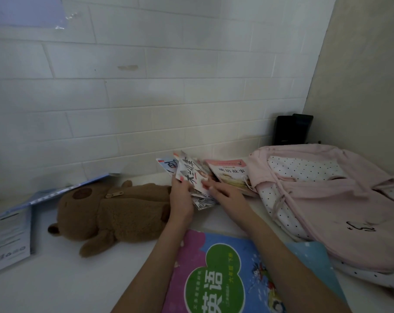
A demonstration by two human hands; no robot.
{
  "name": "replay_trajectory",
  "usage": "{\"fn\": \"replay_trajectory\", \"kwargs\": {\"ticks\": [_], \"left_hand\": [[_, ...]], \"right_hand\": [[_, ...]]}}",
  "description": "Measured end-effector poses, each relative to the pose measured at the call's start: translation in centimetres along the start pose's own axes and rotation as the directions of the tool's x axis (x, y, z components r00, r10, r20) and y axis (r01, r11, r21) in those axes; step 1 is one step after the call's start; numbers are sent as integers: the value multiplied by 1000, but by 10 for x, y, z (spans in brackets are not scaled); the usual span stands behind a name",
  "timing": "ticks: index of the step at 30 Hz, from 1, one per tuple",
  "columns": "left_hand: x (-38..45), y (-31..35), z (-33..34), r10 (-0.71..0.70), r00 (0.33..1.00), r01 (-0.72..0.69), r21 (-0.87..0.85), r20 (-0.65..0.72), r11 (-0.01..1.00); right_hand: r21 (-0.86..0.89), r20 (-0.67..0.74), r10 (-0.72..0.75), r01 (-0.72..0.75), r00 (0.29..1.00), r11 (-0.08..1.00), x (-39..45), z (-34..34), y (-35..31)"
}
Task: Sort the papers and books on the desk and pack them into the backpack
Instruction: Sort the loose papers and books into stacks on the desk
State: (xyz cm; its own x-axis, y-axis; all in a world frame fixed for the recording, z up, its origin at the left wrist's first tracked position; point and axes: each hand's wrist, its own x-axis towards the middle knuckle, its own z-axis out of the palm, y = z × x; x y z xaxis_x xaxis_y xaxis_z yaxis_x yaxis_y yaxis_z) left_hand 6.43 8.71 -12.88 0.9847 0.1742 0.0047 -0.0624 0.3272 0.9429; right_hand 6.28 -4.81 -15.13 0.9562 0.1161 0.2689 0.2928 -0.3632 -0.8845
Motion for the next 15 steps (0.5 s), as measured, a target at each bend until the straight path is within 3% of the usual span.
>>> {"fn": "replay_trajectory", "kwargs": {"ticks": [2,4,8,10,13,15], "left_hand": [[8,-4,2,-82,996,80,-59,-33,995],[8,-6,1,-113,993,116,84,-35,990],[2,-5,1,61,995,-44,214,-74,976],[-2,-1,0,241,968,-215,255,-75,943],[-7,15,-6,468,881,-423,319,-75,848],[-4,22,-12,495,862,-458,251,-107,853]], "right_hand": [[-8,26,27,-27,999,1000,1,0,3],[-4,30,55,-54,998,999,1,-3,7],[-15,-66,19,-20,998,1000,1,1,3],[-32,-168,-1,-5,986,999,3,7,1],[-439,-359,-222,46,907,897,3,11,-6],[-506,-428,-344,94,836,858,4,10,-16]]}}
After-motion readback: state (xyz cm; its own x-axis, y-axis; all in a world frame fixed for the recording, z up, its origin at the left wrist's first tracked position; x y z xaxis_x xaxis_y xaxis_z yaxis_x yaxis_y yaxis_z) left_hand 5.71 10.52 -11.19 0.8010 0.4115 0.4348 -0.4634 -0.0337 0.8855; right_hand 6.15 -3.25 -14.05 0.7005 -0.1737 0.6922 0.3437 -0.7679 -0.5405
